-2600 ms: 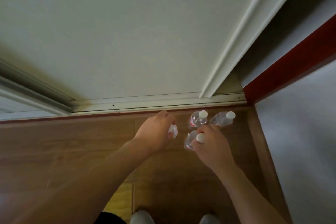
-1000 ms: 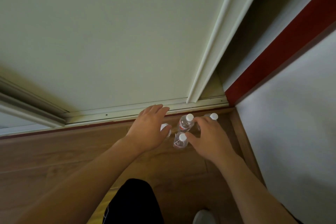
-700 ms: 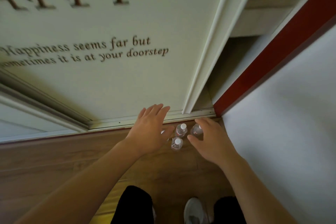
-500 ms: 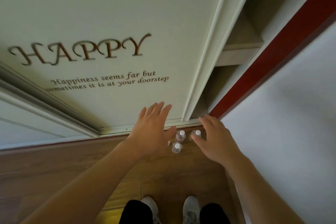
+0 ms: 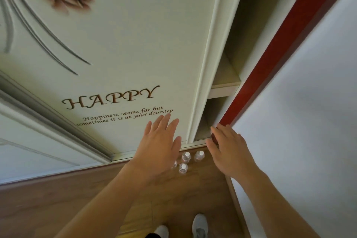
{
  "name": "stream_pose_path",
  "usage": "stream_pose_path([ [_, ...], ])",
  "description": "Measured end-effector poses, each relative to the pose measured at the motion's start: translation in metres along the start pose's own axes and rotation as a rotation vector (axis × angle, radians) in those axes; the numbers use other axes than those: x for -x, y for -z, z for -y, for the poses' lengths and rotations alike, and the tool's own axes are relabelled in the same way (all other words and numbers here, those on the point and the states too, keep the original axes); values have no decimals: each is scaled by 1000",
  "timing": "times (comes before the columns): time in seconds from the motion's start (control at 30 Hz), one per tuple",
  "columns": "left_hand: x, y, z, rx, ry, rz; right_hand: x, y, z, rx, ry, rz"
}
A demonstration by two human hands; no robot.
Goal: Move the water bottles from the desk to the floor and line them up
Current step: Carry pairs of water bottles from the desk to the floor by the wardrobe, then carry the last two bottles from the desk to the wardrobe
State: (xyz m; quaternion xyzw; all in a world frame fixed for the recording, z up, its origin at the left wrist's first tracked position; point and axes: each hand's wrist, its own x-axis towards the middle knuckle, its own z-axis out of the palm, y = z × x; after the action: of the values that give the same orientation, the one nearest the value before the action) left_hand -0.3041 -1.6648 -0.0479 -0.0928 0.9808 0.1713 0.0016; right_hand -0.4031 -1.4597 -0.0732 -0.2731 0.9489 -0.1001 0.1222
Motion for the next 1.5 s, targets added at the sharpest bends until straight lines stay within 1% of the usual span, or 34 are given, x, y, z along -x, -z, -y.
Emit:
stream_pose_path([
  [0.13,6,21,-7,-2,-63,22,21,9,6,52,-84,-43],
  [0.33,20,38,-7,-78,-172,89,57,13,25,89,-201,-91],
  [0.53,40,40,-11,-78,-251,137,108,15,46,30,-373,-177],
  [0.7,62,32,-36,-30,-314,144,173,20,49,-55,-541,-230],
  [0.87,95,18,-85,34,-391,123,256,25,36,-38,-655,-334],
  [0.97,117,5,-122,32,-461,151,313,25,23,-57,-750,-363],
  [1.17,191,-30,-211,-16,-724,189,457,14,5,-74,-945,-438],
  [1.3,261,-54,-276,1,-918,277,560,0,4,-107,-1048,-491],
  [1.5,375,-84,-363,22,-1129,346,698,-31,11,-118,-1203,-541],
])
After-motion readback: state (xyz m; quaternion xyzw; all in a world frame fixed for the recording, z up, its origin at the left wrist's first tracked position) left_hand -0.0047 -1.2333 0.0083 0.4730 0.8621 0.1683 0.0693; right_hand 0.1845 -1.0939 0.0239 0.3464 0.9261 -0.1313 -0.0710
